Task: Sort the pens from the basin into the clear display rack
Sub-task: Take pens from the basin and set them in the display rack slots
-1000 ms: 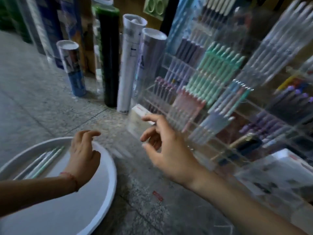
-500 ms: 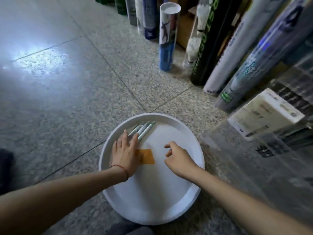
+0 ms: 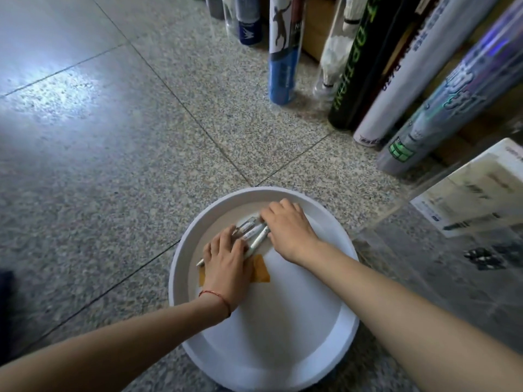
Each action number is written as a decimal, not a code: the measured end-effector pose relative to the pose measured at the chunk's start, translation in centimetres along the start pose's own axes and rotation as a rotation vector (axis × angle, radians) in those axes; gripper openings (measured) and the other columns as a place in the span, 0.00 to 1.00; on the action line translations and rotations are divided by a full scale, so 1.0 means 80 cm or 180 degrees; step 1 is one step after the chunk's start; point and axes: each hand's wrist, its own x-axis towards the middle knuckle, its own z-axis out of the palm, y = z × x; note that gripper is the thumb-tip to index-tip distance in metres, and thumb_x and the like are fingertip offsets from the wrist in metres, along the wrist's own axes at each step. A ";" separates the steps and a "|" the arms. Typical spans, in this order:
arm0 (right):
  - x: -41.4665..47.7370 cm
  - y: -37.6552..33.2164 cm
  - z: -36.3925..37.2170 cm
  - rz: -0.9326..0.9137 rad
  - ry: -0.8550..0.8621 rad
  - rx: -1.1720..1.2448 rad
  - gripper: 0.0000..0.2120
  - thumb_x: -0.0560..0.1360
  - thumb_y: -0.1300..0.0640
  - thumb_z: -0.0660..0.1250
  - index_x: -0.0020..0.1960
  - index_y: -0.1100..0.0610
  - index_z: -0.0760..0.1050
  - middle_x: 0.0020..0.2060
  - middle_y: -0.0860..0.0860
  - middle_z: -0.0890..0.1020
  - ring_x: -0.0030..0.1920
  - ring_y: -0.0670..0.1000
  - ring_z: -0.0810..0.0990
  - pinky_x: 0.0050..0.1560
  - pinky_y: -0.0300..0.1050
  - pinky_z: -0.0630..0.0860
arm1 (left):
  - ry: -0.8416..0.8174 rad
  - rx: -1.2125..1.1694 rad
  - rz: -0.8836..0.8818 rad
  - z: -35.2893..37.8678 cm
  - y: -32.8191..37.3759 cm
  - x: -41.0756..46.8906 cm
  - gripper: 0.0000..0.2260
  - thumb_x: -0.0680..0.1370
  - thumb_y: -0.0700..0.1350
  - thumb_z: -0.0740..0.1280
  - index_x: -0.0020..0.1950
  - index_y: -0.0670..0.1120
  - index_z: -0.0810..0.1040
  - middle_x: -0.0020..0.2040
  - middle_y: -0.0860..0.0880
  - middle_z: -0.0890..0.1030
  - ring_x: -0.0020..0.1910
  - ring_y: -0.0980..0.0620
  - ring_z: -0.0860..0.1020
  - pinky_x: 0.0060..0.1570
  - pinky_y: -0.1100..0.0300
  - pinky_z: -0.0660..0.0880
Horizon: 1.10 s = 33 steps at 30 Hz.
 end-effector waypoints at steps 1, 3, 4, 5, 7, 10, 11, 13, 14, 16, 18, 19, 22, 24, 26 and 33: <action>-0.002 0.002 0.000 -0.0015 0.0011 -0.0037 0.14 0.77 0.63 0.60 0.61 0.56 0.68 0.61 0.54 0.71 0.61 0.56 0.66 0.60 0.46 0.61 | 0.0132 0.0071 0.0067 0.000 -0.001 0.000 0.14 0.69 0.52 0.56 0.45 0.46 0.76 0.55 0.41 0.77 0.50 0.38 0.77 0.53 0.51 0.67; -0.008 0.007 0.000 -0.0031 -0.0028 -0.0087 0.12 0.77 0.62 0.58 0.61 0.56 0.69 0.59 0.54 0.72 0.61 0.56 0.67 0.60 0.46 0.60 | 0.0322 0.0175 0.0155 0.000 -0.002 -0.002 0.13 0.68 0.52 0.57 0.45 0.48 0.75 0.50 0.45 0.76 0.45 0.42 0.74 0.46 0.52 0.67; -0.012 0.009 0.001 -0.0077 -0.0069 -0.0124 0.12 0.78 0.61 0.58 0.61 0.56 0.70 0.59 0.54 0.72 0.62 0.56 0.67 0.60 0.47 0.60 | 0.0434 0.0208 0.0194 0.000 -0.002 -0.002 0.13 0.68 0.52 0.57 0.47 0.48 0.73 0.48 0.46 0.75 0.44 0.44 0.71 0.43 0.52 0.68; -0.017 0.010 0.001 -0.0147 -0.0140 -0.0175 0.12 0.78 0.60 0.57 0.61 0.57 0.70 0.59 0.55 0.73 0.62 0.57 0.68 0.61 0.47 0.60 | 0.0560 0.0228 0.0259 0.001 -0.002 -0.002 0.13 0.68 0.52 0.57 0.48 0.48 0.72 0.46 0.46 0.75 0.44 0.46 0.69 0.43 0.52 0.68; -0.026 0.012 0.002 -0.0258 -0.0329 -0.0222 0.12 0.79 0.59 0.56 0.61 0.58 0.71 0.59 0.56 0.73 0.61 0.58 0.68 0.60 0.49 0.61 | 0.0654 0.0311 0.0408 0.000 0.002 -0.002 0.14 0.69 0.51 0.57 0.51 0.48 0.71 0.43 0.47 0.76 0.42 0.47 0.70 0.42 0.53 0.67; -0.040 0.015 0.002 -0.0063 -0.0531 0.0312 0.12 0.79 0.58 0.57 0.61 0.58 0.72 0.58 0.57 0.74 0.60 0.59 0.71 0.57 0.50 0.67 | 0.0466 0.0597 0.0515 -0.004 0.010 0.002 0.10 0.67 0.47 0.64 0.47 0.46 0.74 0.39 0.47 0.75 0.35 0.44 0.76 0.35 0.53 0.73; -0.045 0.016 -0.001 0.0152 -0.0523 0.0744 0.12 0.79 0.57 0.59 0.60 0.58 0.73 0.57 0.57 0.75 0.59 0.59 0.73 0.56 0.50 0.69 | 0.0403 0.0654 0.0520 -0.005 0.013 0.005 0.09 0.66 0.44 0.69 0.44 0.46 0.75 0.38 0.46 0.75 0.34 0.43 0.76 0.33 0.53 0.73; -0.052 0.020 -0.007 0.0620 -0.0366 0.1578 0.10 0.77 0.57 0.63 0.57 0.57 0.73 0.54 0.56 0.77 0.56 0.57 0.75 0.54 0.48 0.72 | 0.0285 0.0787 0.0561 -0.010 0.021 0.010 0.12 0.61 0.40 0.76 0.39 0.45 0.76 0.36 0.46 0.75 0.32 0.43 0.76 0.33 0.54 0.73; -0.056 0.021 -0.010 0.0806 -0.0251 0.1888 0.09 0.75 0.57 0.66 0.55 0.57 0.73 0.52 0.55 0.78 0.53 0.56 0.76 0.52 0.47 0.72 | 0.0229 0.0886 0.0629 -0.013 0.024 0.012 0.14 0.59 0.40 0.78 0.38 0.45 0.76 0.34 0.46 0.75 0.31 0.43 0.75 0.32 0.55 0.73; -0.062 0.024 -0.017 0.1125 -0.0096 0.2494 0.07 0.72 0.58 0.70 0.47 0.56 0.72 0.44 0.53 0.78 0.46 0.53 0.76 0.47 0.45 0.73 | 0.0184 0.0996 0.0839 -0.016 0.026 0.013 0.17 0.55 0.40 0.80 0.38 0.46 0.76 0.33 0.47 0.75 0.29 0.44 0.75 0.32 0.56 0.73; -0.070 0.027 -0.025 0.1402 -0.0013 0.3334 0.09 0.70 0.61 0.72 0.39 0.55 0.71 0.35 0.52 0.77 0.36 0.51 0.76 0.38 0.44 0.74 | 0.0223 0.0988 0.1072 -0.018 0.026 0.015 0.16 0.57 0.41 0.78 0.40 0.46 0.75 0.32 0.46 0.74 0.29 0.44 0.74 0.32 0.57 0.72; -0.074 0.029 -0.029 0.1531 0.0025 0.3774 0.10 0.70 0.63 0.72 0.38 0.54 0.71 0.32 0.53 0.77 0.31 0.49 0.75 0.33 0.42 0.73 | 0.0284 0.0974 0.1177 -0.020 0.028 0.015 0.14 0.61 0.43 0.75 0.40 0.47 0.73 0.33 0.47 0.74 0.29 0.44 0.74 0.33 0.57 0.71; -0.088 0.037 -0.049 0.1821 0.0180 0.4658 0.08 0.74 0.64 0.69 0.39 0.57 0.72 0.29 0.53 0.75 0.24 0.45 0.72 0.26 0.34 0.70 | 0.0249 0.0640 0.1332 -0.028 0.039 0.010 0.05 0.71 0.48 0.59 0.42 0.48 0.71 0.34 0.48 0.74 0.29 0.45 0.75 0.34 0.58 0.69; -0.097 0.044 -0.065 0.1885 0.0229 0.5024 0.07 0.76 0.61 0.66 0.40 0.58 0.72 0.29 0.53 0.75 0.24 0.44 0.73 0.25 0.33 0.70 | -0.0126 -0.0584 0.0809 -0.044 0.066 -0.002 0.07 0.76 0.44 0.57 0.46 0.46 0.73 0.35 0.47 0.77 0.32 0.45 0.76 0.33 0.56 0.73; -0.109 0.052 -0.082 0.1850 0.0153 0.5363 0.07 0.78 0.57 0.62 0.42 0.58 0.73 0.29 0.52 0.74 0.25 0.46 0.73 0.25 0.34 0.69 | -0.1127 -0.2079 -0.0188 -0.064 0.097 -0.016 0.07 0.80 0.41 0.56 0.50 0.46 0.73 0.39 0.46 0.78 0.33 0.48 0.77 0.34 0.55 0.75; -0.158 0.073 -0.113 0.1632 0.0162 0.4926 0.10 0.79 0.59 0.60 0.55 0.59 0.77 0.34 0.50 0.74 0.31 0.44 0.70 0.30 0.34 0.66 | -0.2343 -0.3583 -0.0697 -0.110 0.162 -0.039 0.07 0.81 0.42 0.57 0.53 0.47 0.74 0.40 0.44 0.82 0.31 0.48 0.79 0.29 0.57 0.77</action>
